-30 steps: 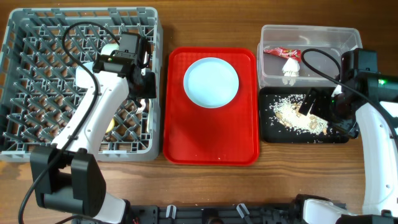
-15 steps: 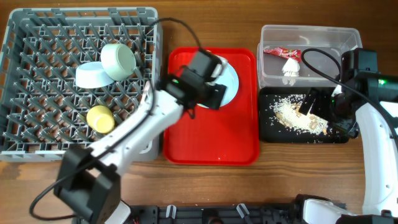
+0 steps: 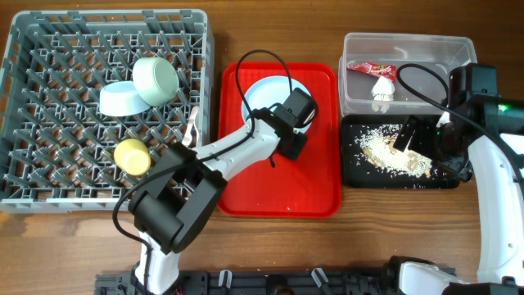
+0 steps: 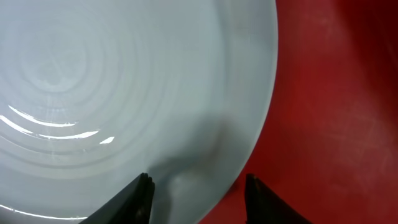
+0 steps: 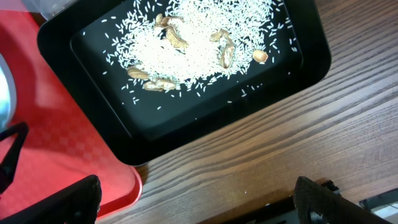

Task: Sort waste into correct bins and load items into the dishwasher rack
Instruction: 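Grasp the edge of the light-blue plate with the left gripper, then lift the light-blue plate and stand it upright in the rack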

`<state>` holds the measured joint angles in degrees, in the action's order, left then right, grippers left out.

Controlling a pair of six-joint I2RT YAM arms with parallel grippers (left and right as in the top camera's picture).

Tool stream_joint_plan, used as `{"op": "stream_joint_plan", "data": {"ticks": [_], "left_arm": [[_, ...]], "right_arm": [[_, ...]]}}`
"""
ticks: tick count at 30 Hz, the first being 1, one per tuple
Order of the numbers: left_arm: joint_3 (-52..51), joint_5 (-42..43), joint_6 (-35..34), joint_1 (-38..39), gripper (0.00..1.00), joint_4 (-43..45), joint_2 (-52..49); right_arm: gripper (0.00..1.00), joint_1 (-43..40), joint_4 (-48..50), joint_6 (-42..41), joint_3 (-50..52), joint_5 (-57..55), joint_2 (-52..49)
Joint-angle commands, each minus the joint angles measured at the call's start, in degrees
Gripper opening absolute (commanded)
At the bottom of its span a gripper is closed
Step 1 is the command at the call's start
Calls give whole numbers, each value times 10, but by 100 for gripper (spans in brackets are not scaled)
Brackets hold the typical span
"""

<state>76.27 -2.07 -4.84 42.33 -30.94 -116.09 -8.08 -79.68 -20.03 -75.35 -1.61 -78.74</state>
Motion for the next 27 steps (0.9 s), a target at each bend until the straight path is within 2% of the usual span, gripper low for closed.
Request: {"op": "stream_joint_plan", "data": {"ticks": [1, 4, 7, 13, 19, 23, 27], "left_arm": [[5, -2, 2, 19, 32, -14, -17], [5, -2, 1, 26, 11, -14, -19], [5, -2, 1, 28, 5, -14, -19], [12, -1, 1, 40, 4, -23, 4], [50, 1, -1, 43, 4, -80, 107], [51, 7, -1, 6, 4, -90, 212], [51, 83, -1, -78, 4, -85, 301]], "right_arm": [[100, -3, 2, 5, 0, -10, 3], [100, -3, 0, 10, 0, -10, 3], [100, -3, 1, 9, 0, -10, 3], [100, -3, 0, 18, 0, -10, 3], [100, -3, -1, 19, 0, -10, 3], [100, -3, -1, 19, 0, -10, 3], [100, -3, -1, 19, 0, -10, 3]]}}
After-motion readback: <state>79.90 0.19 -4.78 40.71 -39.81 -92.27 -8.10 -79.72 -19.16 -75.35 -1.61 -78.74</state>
